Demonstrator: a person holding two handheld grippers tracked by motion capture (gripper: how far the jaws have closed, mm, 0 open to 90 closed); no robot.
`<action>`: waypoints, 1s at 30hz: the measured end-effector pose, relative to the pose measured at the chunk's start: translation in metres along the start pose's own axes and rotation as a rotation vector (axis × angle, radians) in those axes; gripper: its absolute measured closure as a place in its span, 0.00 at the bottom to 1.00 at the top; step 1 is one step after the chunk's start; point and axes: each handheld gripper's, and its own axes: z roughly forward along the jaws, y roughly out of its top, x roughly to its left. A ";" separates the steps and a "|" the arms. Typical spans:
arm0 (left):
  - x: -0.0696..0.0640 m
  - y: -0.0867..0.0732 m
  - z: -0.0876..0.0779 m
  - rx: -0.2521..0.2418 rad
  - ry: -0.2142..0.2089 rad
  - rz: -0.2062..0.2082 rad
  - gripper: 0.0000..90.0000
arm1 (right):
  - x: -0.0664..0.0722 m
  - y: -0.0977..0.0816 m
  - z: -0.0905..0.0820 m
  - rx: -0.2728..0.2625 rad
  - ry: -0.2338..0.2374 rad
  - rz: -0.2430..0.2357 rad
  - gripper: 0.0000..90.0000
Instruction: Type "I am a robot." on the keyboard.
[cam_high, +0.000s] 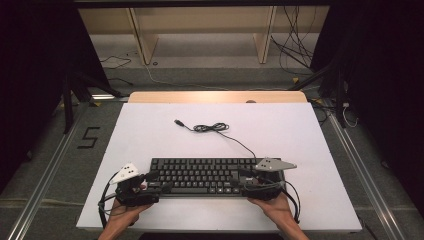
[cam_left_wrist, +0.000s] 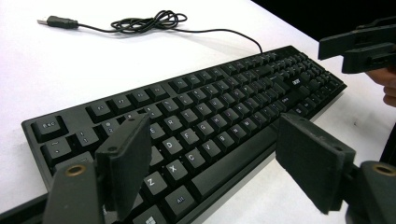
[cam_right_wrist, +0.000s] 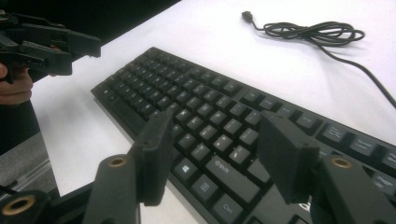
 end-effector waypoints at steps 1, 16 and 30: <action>0.000 0.000 0.000 0.002 -0.001 0.004 0.29 | 0.000 -0.001 -0.002 -0.004 0.000 -0.001 0.51; -0.001 -0.001 -0.003 0.004 -0.007 0.008 0.29 | -0.008 -0.020 -0.040 -0.060 -0.038 0.006 0.45; -0.001 -0.004 -0.004 0.007 -0.012 0.006 0.28 | -0.015 -0.033 -0.056 -0.076 -0.073 0.012 0.42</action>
